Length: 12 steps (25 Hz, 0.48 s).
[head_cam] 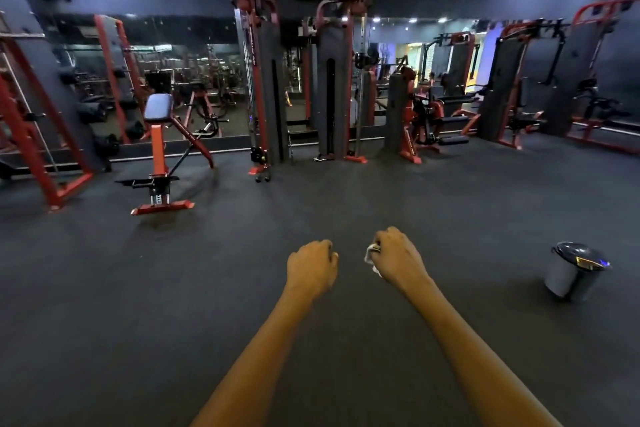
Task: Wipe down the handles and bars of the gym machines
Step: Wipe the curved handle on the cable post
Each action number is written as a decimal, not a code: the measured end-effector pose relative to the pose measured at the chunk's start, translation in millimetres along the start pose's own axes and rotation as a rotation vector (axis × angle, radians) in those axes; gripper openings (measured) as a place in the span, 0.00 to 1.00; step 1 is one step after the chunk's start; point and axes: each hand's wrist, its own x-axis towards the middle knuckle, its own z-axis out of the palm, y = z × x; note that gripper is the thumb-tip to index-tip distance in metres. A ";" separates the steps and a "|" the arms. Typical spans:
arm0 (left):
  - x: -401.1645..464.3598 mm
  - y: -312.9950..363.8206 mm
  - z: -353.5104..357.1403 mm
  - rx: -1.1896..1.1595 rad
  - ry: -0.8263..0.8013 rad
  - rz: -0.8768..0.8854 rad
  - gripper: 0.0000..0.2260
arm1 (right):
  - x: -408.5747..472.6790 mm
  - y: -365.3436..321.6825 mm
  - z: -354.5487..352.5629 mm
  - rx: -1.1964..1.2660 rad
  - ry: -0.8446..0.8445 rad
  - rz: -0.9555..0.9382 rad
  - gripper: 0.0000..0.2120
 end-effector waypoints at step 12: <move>445.8 -28.9 64.8 -0.019 0.033 0.003 0.15 | 430.6 80.2 102.9 0.015 -0.031 0.006 0.07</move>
